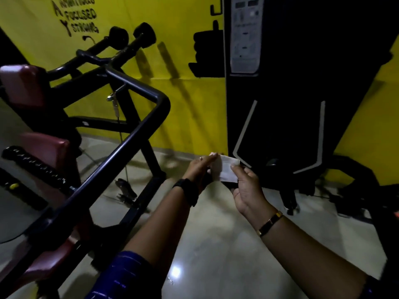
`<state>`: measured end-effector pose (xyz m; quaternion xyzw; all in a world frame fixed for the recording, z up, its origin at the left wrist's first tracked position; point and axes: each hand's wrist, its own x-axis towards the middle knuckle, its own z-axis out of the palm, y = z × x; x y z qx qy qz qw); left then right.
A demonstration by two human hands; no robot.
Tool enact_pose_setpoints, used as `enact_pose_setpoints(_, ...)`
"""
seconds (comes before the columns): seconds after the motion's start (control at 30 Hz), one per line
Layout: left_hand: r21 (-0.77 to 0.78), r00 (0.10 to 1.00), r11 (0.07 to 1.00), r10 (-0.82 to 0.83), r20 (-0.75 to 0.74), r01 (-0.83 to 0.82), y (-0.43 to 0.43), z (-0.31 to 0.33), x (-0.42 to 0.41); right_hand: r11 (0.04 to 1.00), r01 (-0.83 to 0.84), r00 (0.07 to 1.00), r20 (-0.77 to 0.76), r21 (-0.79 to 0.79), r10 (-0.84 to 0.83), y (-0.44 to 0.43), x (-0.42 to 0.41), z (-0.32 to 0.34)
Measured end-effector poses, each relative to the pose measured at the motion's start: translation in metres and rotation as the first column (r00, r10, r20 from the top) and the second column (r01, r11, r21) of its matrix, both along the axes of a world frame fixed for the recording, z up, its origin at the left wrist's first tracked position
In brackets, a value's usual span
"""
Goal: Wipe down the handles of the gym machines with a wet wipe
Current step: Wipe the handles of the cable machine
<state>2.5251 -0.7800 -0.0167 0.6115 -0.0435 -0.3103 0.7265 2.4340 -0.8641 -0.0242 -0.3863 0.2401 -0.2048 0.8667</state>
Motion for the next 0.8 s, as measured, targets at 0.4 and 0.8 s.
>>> enact_pose_setpoints(0.4, -0.043, 0.904, 0.903, -0.428, -0.004, 0.428, -0.033, 0.01, 0.061, 0.928, 0.373, 0.928, 0.0, -0.004, -0.373, 0.021, 0.021, 0.018)
enact_pose_setpoints(0.8, -0.311, 0.646, 0.648, -0.753, -0.125, 0.695, -0.093, 0.016, 0.057, 0.846, 0.53, 0.848, 0.041, -0.048, -0.529, 0.015, 0.023, 0.014)
